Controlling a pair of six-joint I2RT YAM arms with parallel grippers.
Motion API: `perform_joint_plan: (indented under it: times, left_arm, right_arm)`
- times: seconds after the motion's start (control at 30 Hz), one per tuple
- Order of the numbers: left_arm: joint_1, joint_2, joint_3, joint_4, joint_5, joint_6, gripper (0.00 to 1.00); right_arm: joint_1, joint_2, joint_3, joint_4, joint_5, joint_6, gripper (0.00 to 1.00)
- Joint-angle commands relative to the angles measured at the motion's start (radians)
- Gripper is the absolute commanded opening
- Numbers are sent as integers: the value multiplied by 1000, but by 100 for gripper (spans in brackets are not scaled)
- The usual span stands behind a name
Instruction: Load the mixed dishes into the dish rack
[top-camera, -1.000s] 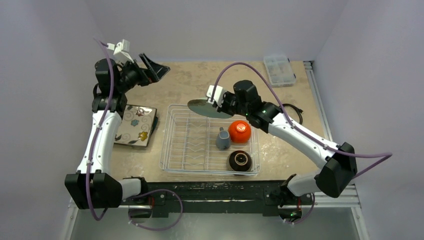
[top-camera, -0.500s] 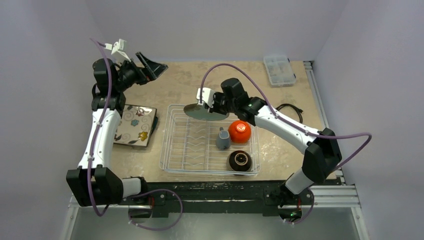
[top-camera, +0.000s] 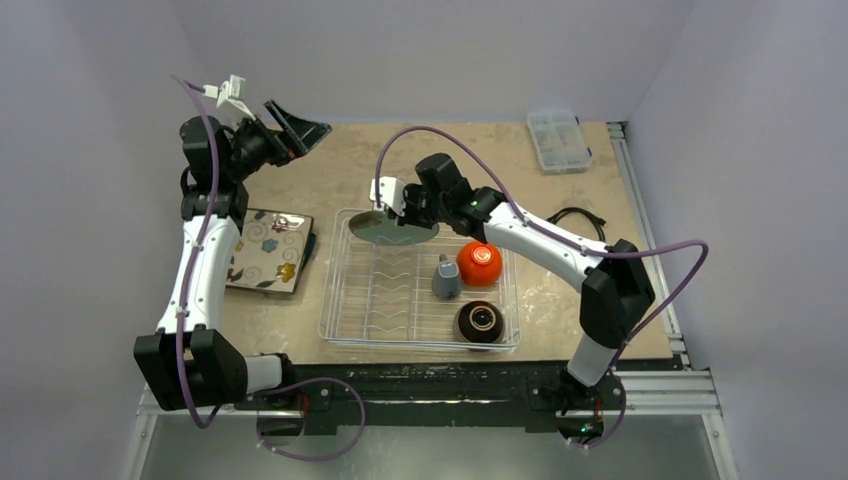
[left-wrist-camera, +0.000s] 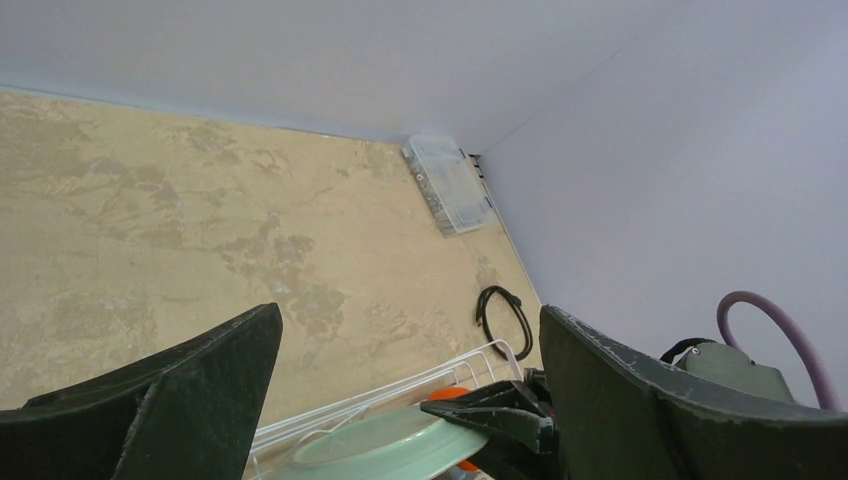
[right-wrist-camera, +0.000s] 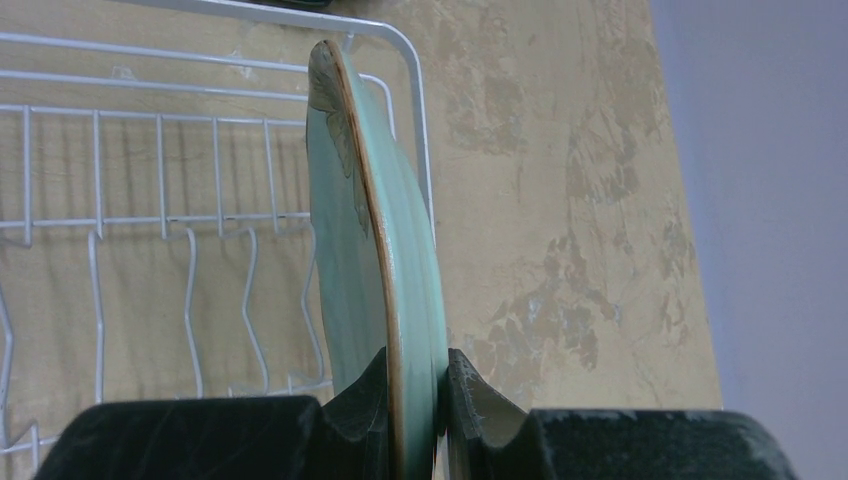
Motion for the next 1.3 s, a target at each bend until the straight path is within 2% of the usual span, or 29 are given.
perform_joint_plan:
  times: [0.0, 0.13, 0.53, 0.73, 0.93, 1.13, 1.27]
  left_arm:
    - [10, 3, -7, 60, 22, -20, 100]
    - [12, 6, -7, 63, 25, -24, 100]
    - [16, 17, -8, 70, 31, -33, 100]
    - [18, 22, -8, 72, 34, -37, 100]
    - [21, 25, -10, 78, 37, -42, 100]
    - [21, 29, -10, 77, 37, -43, 100]
    - [22, 34, -9, 76, 39, -44, 100]
  right_arm:
    - [-3, -14, 95, 123, 3, -10, 0]
    - [-1, -2, 100, 129, -6, 12, 2]
    - [10, 20, 101, 156, -16, 38, 20]
    - [13, 6, 74, 174, -2, 40, 35]
    - [18, -16, 61, 192, 23, 52, 45]
    - [24, -52, 69, 207, 60, 115, 58]
    - [23, -102, 50, 221, 80, 183, 75]
